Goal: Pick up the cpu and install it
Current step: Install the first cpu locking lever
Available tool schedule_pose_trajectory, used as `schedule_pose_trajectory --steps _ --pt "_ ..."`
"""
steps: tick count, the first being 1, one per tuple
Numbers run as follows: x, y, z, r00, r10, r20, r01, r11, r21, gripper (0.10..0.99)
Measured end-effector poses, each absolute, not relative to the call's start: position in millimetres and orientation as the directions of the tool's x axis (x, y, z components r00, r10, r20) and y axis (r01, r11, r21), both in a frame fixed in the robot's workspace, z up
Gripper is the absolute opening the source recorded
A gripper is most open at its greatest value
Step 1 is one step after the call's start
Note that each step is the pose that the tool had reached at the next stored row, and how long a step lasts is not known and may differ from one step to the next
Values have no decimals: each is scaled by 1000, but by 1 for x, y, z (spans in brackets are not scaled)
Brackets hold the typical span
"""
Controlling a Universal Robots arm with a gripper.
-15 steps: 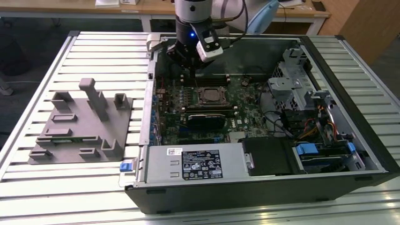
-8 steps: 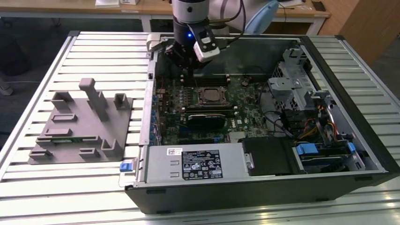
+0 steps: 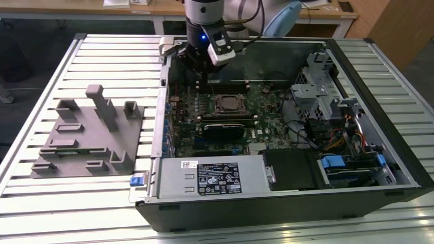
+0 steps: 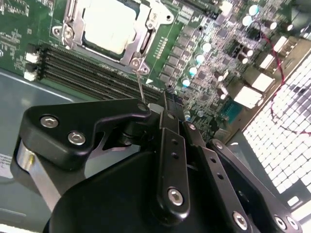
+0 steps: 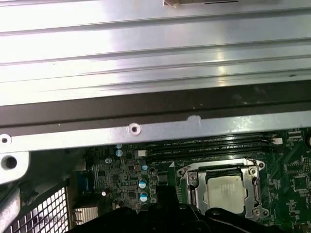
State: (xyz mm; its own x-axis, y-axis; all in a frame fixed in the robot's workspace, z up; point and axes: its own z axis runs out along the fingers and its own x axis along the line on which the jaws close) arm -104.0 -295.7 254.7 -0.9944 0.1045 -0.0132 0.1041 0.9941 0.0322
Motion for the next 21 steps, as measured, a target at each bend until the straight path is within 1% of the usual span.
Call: schedule_pose_trajectory --steps 8,21 --pt "-101 -290 255 -994 104 -13 104 994 32 106" --pt "-70 -290 254 -994 105 -13 104 994 32 106"
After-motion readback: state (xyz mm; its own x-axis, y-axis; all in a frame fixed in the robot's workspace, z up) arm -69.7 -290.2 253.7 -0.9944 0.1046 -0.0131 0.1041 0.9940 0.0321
